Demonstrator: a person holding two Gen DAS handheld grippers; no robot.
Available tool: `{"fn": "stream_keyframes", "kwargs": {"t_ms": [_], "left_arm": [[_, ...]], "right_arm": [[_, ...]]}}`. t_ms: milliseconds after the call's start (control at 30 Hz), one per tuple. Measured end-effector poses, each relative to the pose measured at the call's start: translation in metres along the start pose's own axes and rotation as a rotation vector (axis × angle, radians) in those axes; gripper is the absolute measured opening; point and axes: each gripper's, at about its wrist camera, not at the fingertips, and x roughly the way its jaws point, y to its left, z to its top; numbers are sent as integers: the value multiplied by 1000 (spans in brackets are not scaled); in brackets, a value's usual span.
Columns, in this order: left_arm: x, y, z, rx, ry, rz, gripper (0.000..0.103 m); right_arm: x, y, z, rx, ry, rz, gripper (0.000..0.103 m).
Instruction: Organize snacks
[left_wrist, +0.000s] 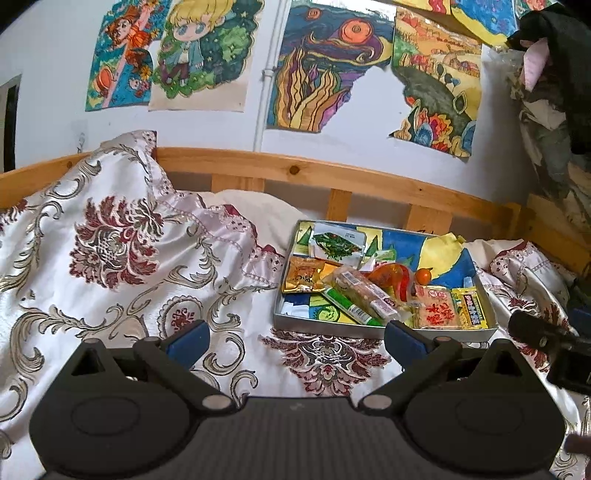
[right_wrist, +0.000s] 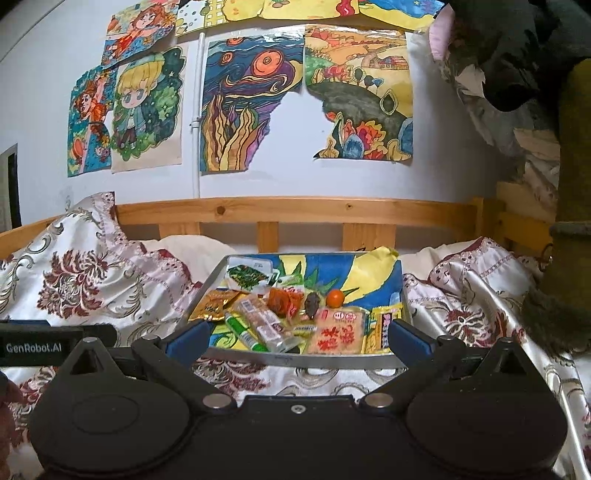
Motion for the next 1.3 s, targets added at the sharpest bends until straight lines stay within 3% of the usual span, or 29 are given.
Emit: {"fn": "stream_keyframes", "kwargs": {"t_ms": [600,1300], "left_arm": [[-10,2,-15,-8,49,62,102],[-8,-2,-19,8,67,66,102]], "right_arm": [[-8,-11,-13,52,37,-14,102],[-4,-13,-16,70,64,-12,102]]}}
